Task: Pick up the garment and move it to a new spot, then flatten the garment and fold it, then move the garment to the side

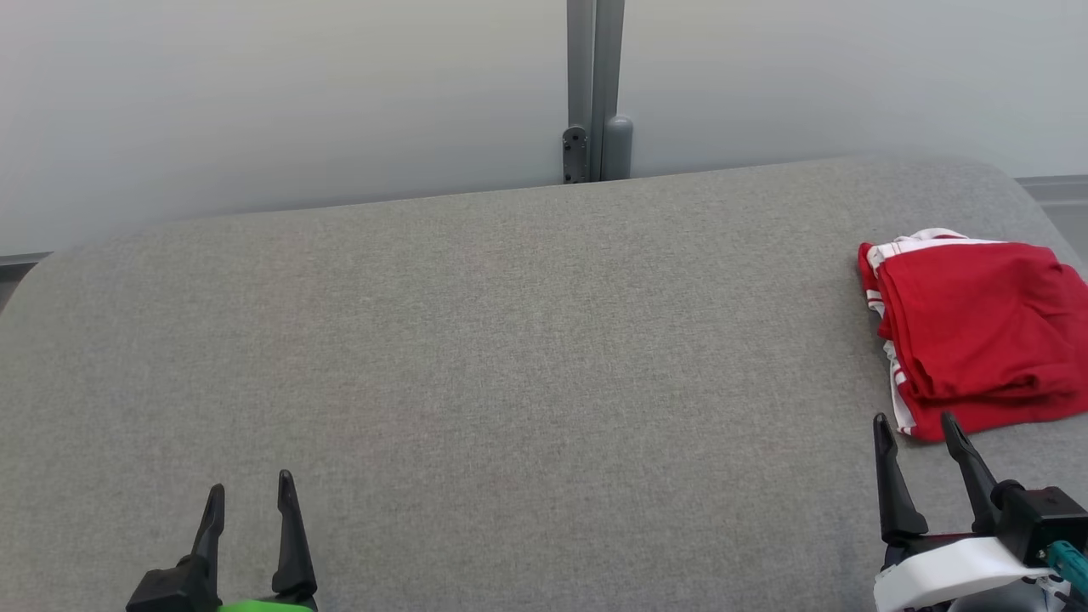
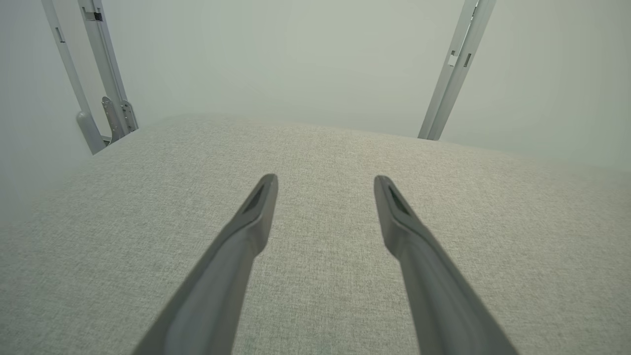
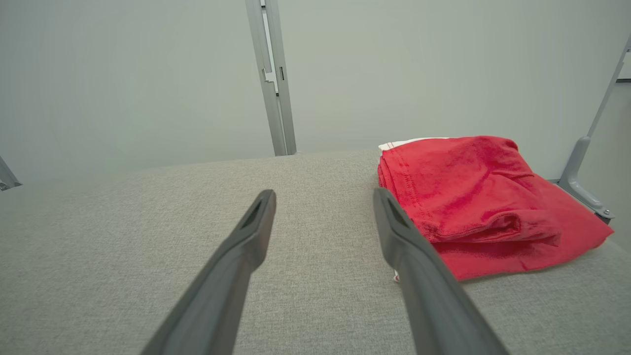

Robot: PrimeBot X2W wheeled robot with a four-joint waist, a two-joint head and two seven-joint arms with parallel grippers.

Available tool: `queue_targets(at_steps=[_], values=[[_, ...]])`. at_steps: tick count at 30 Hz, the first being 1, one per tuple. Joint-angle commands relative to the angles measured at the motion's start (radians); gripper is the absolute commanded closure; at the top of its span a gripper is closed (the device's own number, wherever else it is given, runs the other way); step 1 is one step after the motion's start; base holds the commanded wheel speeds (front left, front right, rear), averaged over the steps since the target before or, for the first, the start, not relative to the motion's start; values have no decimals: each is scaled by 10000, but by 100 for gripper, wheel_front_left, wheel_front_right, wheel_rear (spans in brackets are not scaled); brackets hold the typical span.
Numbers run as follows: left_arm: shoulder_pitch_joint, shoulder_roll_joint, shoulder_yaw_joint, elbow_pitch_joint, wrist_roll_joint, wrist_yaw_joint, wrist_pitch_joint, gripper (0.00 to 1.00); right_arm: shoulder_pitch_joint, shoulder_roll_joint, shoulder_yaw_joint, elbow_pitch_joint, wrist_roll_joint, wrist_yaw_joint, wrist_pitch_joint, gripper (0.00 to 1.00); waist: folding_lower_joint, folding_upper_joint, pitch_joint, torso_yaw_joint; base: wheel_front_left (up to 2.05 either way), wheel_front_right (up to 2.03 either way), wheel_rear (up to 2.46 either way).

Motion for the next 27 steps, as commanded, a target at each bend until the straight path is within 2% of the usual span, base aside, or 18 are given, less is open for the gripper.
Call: queue_targets(at_steps=[1,2,3,9,27], values=[[36,21,23,15,-36,21,0,0,107,24,-15,-26,-73,-3,-36,0,0,0,-59,126,0,0,0],[56,23,16,91,-132,2,0,0,94,41,19,-40,-131,-3,-36,0,0,0,-51,156,0,0,0],[0,2,-15,96,-91,-43,0,100,24,56,21,-9,-74,0,0,100,0,0,-39,124,0,0,0],[19,-49,-6,604,-226,-73,59,100,90,228,59,460,98,2,73,100,0,0,-41,146,0,0,0],[-522,-33,284,603,-3313,-362,916,100,-413,266,-60,639,3426,1,932,100,0,0,-8,152,0,0,0]])
